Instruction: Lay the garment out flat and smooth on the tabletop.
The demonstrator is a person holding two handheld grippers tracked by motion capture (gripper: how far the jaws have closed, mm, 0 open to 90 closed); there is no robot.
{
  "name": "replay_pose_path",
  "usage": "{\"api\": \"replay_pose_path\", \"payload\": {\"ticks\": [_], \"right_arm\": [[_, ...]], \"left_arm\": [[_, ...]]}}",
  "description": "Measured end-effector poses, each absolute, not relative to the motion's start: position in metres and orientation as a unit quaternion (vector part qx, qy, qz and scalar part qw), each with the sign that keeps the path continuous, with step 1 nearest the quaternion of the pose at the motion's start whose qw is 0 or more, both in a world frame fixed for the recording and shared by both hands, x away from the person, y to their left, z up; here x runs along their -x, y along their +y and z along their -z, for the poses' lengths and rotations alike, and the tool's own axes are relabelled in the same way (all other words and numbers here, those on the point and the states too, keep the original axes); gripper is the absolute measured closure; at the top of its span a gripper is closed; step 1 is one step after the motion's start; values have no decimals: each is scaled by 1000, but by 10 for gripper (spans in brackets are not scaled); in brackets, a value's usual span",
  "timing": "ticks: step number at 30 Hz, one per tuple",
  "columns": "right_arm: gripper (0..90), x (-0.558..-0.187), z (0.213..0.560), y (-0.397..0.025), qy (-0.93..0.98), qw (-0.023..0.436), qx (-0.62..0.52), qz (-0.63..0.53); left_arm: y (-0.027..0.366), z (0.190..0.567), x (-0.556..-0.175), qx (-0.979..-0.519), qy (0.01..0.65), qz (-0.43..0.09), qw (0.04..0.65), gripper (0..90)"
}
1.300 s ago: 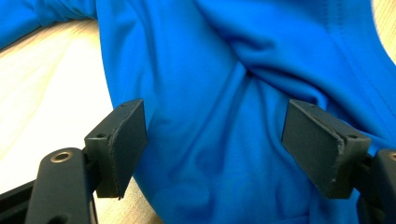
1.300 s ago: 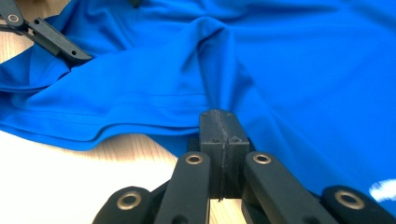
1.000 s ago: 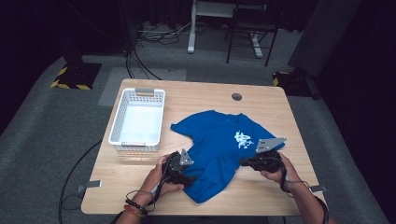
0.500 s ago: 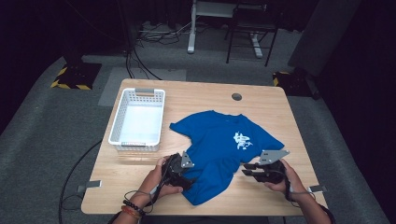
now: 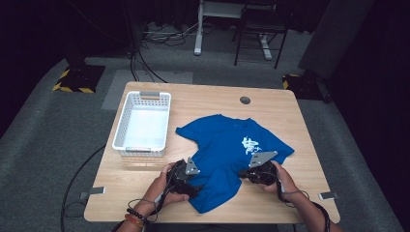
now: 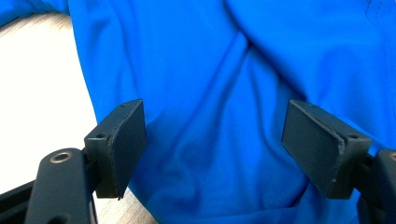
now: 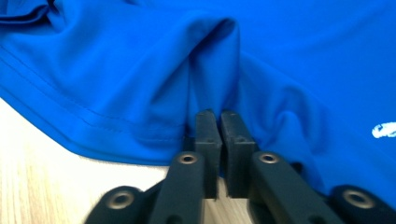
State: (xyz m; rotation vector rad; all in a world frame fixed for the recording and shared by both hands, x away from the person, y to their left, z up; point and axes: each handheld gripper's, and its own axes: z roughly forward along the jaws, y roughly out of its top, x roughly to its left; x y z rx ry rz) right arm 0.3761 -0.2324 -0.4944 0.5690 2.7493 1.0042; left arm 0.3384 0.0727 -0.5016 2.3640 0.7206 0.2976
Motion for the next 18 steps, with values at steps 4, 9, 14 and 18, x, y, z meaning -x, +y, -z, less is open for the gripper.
{"api": "replay_pose_path", "payload": {"ticks": [4, 9, 14, 18], "right_arm": [[885, -374, 489, -248, 922, 76, -197, -324], [885, -364, 480, -285, 914, 74, -232, -326], [886, -346, 471, -323, 906, 77, -255, -328], [885, -335, 468, -346, 901, 70, -274, -329]], "left_arm": [[74, 502, -339, -898, 283, -110, 319, 215], [73, 501, -337, -893, 297, -133, 312, 206], [65, 500, -333, -896, 288, -136, 309, 205], [54, 497, -328, -905, 269, -141, 299, 206]]}}
